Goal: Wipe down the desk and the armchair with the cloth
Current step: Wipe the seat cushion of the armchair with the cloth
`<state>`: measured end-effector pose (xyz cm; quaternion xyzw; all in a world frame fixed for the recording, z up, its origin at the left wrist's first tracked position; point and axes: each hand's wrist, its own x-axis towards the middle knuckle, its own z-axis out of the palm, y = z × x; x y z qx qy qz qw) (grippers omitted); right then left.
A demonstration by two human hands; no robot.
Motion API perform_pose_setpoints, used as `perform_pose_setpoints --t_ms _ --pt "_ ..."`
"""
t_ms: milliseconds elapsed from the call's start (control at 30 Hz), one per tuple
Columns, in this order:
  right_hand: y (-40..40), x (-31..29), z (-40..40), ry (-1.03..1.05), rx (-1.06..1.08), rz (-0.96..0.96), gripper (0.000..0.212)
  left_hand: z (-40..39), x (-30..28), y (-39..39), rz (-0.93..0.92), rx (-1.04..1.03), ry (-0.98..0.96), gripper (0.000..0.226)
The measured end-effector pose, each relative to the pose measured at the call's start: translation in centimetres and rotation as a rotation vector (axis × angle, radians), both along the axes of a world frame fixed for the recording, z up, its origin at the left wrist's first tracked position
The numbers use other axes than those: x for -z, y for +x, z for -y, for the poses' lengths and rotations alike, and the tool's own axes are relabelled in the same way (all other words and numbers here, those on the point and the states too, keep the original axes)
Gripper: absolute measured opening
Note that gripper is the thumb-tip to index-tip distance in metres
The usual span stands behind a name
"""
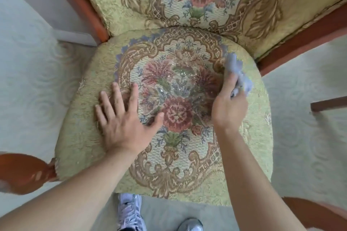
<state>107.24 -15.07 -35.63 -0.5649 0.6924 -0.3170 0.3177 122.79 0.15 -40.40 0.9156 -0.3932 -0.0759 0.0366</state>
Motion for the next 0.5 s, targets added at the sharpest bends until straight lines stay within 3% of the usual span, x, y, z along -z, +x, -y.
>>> perform_pose_setpoints --t_ms 67,267,500 --pt "0.9 1.4 -0.5 0.054 -0.152 -0.167 0.055 0.0 0.1 -0.3 0.004 0.001 -0.005 0.101" --pt "3.1 2.3 -1.5 0.013 -0.268 -0.351 0.056 0.0 0.6 -0.4 0.015 -0.006 -0.05 0.101" --pt "7.5 1.7 -2.2 -0.007 -0.57 -0.43 0.06 0.2 1.1 -0.6 0.046 -0.003 -0.06 0.104"
